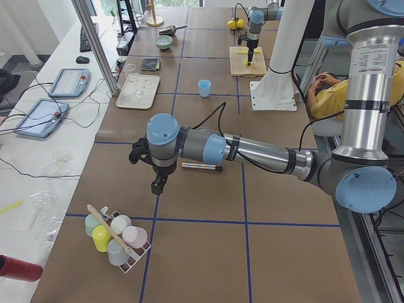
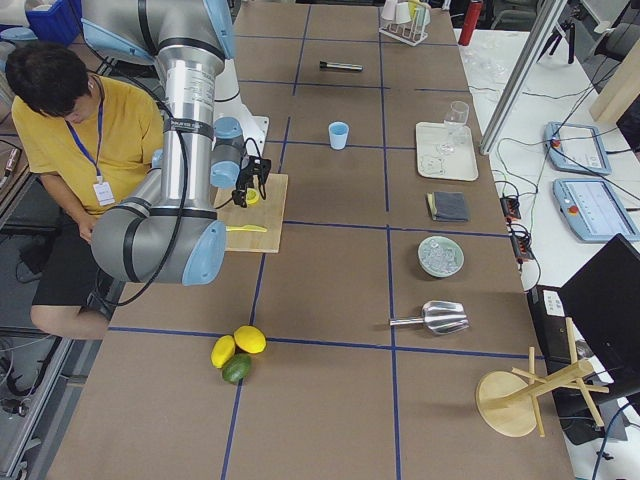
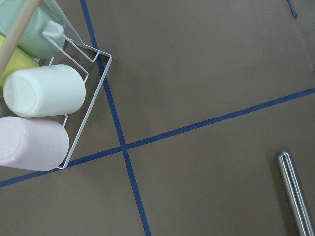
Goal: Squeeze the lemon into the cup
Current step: 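Lower the right gripper and grasp the yellow lemon slice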
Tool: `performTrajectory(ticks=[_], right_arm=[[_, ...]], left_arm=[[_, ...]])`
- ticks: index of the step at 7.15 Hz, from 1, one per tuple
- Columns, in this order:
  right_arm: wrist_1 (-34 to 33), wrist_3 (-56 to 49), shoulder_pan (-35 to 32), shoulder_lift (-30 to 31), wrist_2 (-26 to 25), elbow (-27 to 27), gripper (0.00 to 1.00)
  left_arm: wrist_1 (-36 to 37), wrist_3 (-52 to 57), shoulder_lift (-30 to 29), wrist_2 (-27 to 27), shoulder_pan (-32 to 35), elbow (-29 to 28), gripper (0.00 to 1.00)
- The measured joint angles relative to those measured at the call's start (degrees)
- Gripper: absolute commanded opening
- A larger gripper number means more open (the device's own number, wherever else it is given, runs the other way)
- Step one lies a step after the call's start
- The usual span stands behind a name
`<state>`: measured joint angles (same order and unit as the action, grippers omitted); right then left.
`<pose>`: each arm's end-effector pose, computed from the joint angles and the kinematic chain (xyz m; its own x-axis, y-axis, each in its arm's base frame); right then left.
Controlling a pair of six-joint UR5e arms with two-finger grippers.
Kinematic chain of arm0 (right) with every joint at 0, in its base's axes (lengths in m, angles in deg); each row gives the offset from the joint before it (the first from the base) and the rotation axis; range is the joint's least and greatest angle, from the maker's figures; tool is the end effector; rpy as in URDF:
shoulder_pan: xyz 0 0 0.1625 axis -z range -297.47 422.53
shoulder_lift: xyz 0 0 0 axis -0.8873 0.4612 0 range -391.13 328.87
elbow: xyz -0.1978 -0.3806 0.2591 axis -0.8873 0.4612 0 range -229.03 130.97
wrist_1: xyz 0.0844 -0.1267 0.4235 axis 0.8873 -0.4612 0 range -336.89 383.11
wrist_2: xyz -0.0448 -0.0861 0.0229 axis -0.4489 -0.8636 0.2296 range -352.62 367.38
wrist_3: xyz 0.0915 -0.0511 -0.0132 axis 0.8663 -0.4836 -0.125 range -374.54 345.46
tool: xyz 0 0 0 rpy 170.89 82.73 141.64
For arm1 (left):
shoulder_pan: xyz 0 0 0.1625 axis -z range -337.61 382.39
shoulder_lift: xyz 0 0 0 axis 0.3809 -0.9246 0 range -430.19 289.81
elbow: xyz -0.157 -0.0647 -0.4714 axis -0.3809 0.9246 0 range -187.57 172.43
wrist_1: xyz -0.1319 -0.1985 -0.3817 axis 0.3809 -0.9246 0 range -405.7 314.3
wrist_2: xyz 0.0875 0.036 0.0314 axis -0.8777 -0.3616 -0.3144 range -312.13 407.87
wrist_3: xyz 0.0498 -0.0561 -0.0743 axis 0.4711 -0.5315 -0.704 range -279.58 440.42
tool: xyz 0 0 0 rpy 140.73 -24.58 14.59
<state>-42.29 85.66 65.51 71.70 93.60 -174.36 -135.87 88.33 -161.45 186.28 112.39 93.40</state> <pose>-0.4376 -0.1177 0.4853 0.6697 0.1421 0.7290 -0.1169 0.9895 -0.0855 -0.0544 -0.5436 0.6196 0.6574 0.2934 -0.6940 -0.0913 0.9453 0.3131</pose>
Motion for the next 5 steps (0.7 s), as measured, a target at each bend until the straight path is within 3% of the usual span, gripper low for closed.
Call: performTrajectory(ticks=[1, 2, 5], right_arm=[[0.02, 0.02, -0.09, -0.03, -0.02, -0.04, 0.50], [0.02, 0.06, -0.18, -0.05, -0.06, -0.10, 0.48], [0.01, 0.03, -1.03, 0.08, -0.04, -0.51, 0.48]], left_arm=[[0.00, 0.00, 0.02, 0.01, 0.00, 0.04, 1.00], [0.00, 0.00, 0.02, 0.01, 0.00, 0.08, 1.00], [0.00, 0.00, 0.09, 0.00, 0.00, 0.10, 1.00]])
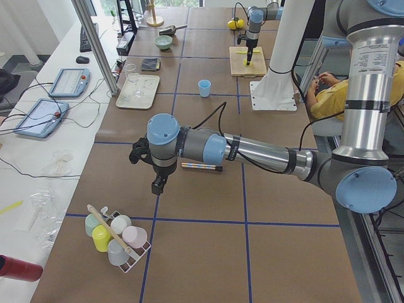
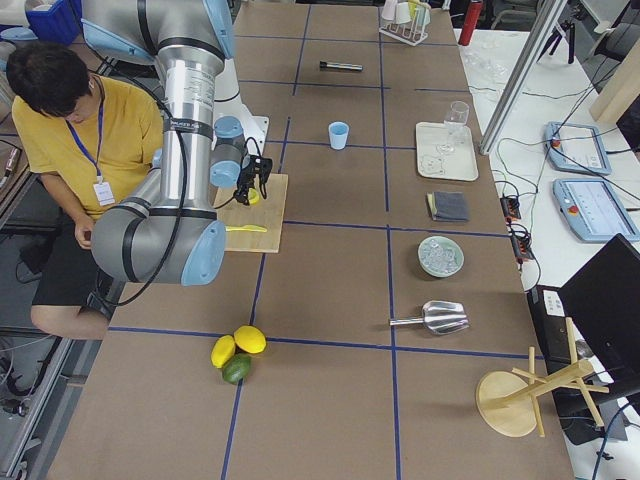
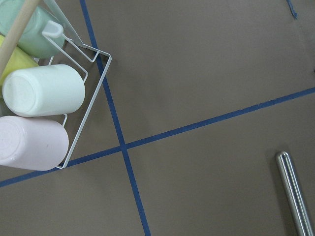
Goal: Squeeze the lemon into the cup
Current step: 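Lower the right gripper and grasp the yellow lemon slice, then lift the lemon slice with the right gripper and carry it over the blue cup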
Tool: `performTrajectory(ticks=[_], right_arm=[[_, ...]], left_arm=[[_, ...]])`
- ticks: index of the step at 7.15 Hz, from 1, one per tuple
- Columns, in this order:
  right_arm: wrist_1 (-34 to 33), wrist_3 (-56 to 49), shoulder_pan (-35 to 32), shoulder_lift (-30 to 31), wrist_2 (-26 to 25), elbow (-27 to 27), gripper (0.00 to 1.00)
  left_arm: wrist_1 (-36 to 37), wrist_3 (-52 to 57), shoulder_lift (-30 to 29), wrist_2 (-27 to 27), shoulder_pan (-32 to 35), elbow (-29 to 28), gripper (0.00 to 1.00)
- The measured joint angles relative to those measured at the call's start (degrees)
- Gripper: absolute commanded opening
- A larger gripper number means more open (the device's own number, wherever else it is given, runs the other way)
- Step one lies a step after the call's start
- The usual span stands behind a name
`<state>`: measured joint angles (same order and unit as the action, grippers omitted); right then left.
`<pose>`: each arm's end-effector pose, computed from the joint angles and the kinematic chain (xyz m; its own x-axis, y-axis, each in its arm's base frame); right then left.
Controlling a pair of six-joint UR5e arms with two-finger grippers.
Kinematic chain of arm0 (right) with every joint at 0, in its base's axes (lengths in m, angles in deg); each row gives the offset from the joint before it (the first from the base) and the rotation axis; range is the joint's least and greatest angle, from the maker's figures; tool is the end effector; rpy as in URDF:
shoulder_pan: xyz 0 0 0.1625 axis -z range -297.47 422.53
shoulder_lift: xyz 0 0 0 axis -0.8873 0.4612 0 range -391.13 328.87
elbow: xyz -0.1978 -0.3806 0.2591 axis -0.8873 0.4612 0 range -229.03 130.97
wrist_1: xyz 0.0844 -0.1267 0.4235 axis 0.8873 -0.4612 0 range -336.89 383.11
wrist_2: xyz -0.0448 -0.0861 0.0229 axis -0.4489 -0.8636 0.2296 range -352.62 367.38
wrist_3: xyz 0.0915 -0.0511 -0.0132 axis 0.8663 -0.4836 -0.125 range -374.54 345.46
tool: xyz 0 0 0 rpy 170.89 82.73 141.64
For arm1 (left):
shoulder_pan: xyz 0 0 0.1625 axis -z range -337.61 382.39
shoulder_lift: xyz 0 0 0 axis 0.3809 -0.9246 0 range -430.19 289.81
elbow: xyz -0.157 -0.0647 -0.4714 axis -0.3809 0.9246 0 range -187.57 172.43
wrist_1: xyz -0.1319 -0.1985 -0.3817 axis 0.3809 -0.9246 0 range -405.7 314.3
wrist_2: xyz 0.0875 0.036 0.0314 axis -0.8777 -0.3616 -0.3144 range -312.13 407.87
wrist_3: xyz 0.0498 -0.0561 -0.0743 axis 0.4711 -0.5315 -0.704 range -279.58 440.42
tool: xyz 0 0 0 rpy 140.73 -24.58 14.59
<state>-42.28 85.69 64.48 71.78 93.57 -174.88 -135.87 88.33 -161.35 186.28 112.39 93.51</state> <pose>-0.4334 -0.1257 0.4809 0.6611 0.1548 0.7341 -0.1347 0.9871 -0.0868 -0.0544 -0.5427 0.6195 0.6574 0.2935 -0.6940 -0.0913 0.9453 0.3133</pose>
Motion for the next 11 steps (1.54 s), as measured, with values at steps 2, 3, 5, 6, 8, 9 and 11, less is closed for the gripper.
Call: performTrajectory(ticks=[2, 3, 5, 6, 8, 9, 11], right_arm=[[0.00, 0.01, -0.80, 0.07, 0.03, -0.27, 0.48], [-0.02, -0.01, -1.08, 0.17, 0.03, -0.63, 0.48], [-0.08, 0.03, -1.39, 0.41, 0.04, -1.44, 0.48], [-0.08, 0.05, -1.48, 0.51, 0.04, -1.79, 0.48], [-0.16, 0.06, -1.67, 0.68, 0.04, -2.34, 0.48], [-1.16, 0.04, -1.80, 0.70, 0.04, -3.11, 0.48], [-4.79, 0.02, -2.17, 0.46, 0.08, -5.48, 0.49]], left_arm=[[0.00, 0.02, 0.11, -0.01, 0.00, 0.06, 1.00], [0.00, 0.04, 0.25, 0.00, 0.00, 0.18, 1.00], [0.00, 0.05, 0.53, 0.01, 0.00, 0.40, 1.00], [0.00, 0.03, 0.62, 0.01, 0.00, 0.42, 1.00], [0.00, 0.04, 0.70, 0.01, 0.00, 0.44, 1.00], [0.00, 0.04, 0.71, 0.01, 0.00, 0.47, 1.00], [0.00, 0.04, 0.84, 0.01, 0.00, 0.60, 1.00]])
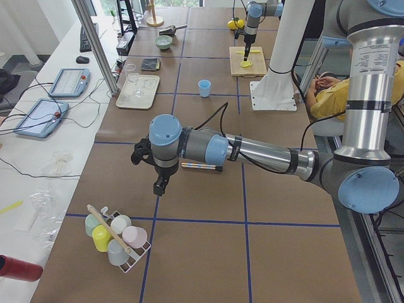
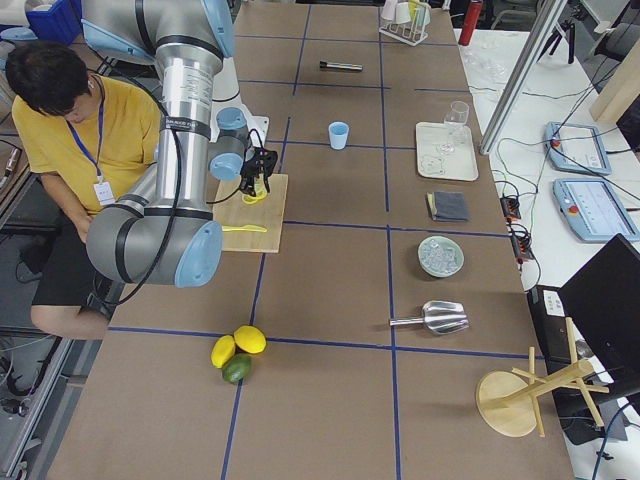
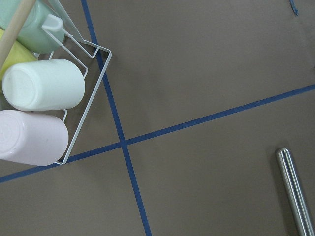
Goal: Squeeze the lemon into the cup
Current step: 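Lift the lemon slice with the right gripper and carry it over the blue cup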
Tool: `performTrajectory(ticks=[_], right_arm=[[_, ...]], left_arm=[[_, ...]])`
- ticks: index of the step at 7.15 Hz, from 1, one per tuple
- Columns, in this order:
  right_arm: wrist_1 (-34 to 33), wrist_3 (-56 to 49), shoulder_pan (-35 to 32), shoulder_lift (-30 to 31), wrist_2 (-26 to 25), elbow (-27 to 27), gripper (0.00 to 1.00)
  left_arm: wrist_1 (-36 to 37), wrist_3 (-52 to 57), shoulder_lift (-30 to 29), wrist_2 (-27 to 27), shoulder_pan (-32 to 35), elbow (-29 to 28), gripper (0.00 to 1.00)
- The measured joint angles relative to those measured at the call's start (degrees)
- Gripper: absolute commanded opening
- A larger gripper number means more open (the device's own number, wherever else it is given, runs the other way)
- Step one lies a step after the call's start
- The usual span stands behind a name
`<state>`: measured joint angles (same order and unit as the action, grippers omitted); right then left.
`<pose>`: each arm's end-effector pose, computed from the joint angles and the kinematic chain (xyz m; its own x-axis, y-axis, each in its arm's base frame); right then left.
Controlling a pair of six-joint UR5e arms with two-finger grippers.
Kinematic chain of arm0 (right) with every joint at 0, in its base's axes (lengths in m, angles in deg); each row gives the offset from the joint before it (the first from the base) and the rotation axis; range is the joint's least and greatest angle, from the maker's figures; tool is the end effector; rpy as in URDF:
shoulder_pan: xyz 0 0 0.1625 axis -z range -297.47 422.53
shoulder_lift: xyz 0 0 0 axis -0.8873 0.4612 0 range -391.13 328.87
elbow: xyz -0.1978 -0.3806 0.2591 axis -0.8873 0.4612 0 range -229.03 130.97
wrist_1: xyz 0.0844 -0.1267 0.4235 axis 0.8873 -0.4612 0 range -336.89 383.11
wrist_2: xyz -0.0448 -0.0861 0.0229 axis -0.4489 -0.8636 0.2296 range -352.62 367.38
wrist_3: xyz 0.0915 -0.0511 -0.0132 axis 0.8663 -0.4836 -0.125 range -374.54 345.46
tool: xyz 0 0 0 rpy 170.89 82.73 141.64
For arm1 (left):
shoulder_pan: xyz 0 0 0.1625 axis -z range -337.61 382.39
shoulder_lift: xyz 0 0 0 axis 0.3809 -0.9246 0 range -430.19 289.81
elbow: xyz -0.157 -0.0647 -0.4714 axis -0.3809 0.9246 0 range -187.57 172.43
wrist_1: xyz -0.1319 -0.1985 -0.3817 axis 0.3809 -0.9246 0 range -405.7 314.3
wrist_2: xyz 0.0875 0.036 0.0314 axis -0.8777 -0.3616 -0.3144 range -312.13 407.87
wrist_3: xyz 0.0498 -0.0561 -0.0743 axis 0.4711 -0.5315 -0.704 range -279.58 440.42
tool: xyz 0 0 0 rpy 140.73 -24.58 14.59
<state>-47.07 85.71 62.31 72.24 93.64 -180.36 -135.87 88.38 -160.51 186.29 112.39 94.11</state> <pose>-0.4083 -0.1418 0.4454 0.6519 0.1801 0.7366 -0.1710 0.9813 -0.0885 -0.0544 -0.5355 0.6218 0.6572 0.2915 -0.6951 -0.0919 0.9463 0.3100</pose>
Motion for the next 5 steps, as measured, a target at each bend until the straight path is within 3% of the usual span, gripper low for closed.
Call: performTrajectory(ticks=[3, 5], right_arm=[[-2.70, -0.12, -4.52, -6.14, 3.17, -1.29, 0.49], [-11.81, -0.33, -10.34, -17.61, 7.55, 0.23, 0.49]], left_arm=[[0.00, 0.06, 0.32, 0.00, 0.00, 0.08, 1.00], [0.00, 0.12, 0.38, 0.00, 0.00, 0.03, 1.00]])
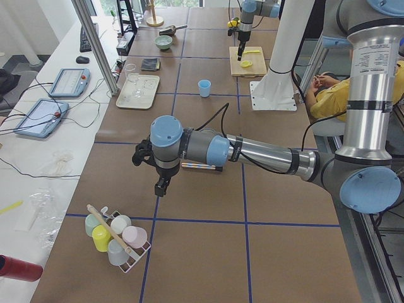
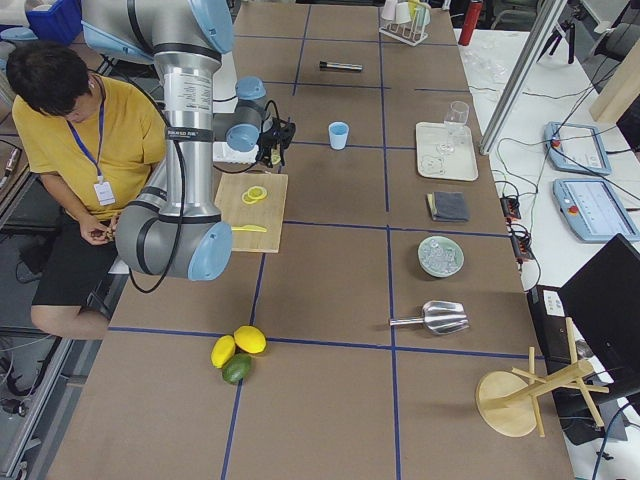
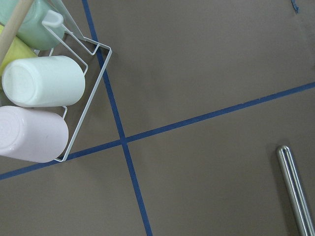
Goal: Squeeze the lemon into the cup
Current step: 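Lift the lemon slice with the right gripper and carry it over the blue cup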
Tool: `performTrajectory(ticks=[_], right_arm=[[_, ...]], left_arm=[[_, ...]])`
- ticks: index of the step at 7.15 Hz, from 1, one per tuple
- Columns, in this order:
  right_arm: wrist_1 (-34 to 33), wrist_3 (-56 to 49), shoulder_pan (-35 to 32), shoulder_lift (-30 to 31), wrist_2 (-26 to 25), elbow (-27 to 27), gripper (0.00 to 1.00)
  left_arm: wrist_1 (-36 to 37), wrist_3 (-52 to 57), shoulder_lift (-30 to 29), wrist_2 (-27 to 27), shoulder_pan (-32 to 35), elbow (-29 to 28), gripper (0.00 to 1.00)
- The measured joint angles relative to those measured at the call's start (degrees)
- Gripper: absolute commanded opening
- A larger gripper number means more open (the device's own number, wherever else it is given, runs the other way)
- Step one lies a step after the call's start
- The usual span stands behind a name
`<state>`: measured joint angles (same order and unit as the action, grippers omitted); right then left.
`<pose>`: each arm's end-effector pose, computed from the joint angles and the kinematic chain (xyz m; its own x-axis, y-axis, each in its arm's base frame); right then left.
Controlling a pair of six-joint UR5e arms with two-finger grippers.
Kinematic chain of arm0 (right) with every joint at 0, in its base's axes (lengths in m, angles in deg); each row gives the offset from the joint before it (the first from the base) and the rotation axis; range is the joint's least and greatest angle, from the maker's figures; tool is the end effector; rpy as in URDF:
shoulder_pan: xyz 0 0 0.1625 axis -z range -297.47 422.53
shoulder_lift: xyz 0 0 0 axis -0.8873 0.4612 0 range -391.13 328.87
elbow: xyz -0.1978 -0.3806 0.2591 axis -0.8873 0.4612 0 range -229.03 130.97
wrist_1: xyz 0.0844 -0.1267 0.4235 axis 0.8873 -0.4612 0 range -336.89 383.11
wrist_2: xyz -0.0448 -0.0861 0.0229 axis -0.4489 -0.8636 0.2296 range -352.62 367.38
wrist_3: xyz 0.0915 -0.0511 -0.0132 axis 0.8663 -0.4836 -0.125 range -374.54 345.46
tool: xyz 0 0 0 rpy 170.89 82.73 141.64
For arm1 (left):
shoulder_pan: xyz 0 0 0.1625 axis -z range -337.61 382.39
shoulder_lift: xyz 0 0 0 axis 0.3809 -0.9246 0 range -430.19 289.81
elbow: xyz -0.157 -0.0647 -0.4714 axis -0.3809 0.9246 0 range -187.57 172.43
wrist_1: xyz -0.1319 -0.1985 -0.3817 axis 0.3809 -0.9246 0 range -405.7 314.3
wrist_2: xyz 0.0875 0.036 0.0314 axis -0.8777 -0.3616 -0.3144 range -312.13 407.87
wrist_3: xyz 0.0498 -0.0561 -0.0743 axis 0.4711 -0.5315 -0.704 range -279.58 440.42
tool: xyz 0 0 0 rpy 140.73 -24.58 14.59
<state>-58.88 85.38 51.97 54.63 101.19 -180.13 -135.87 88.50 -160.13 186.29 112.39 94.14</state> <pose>-0.4519 -0.2127 0.3394 0.5555 0.2784 0.7835 -0.2297 0.9570 -0.1772 -0.0544 -0.5324 0.6251 0.6570 0.2892 -0.6962 -0.0933 0.9476 0.3056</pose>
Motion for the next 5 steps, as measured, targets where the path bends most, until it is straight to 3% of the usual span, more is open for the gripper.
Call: performTrajectory(ticks=[2, 5], right_arm=[[-9.79, -0.24, -6.85, -16.41, 4.76, 7.22, 0.49], [-12.97, -1.12, -14.27, -31.94, 7.27, 19.70, 0.50]], left_arm=[[0.00, 0.01, 0.02, 0.00, 0.00, 0.01, 1.00], [0.00, 0.01, 0.02, 0.04, 0.00, 0.21, 1.00]])
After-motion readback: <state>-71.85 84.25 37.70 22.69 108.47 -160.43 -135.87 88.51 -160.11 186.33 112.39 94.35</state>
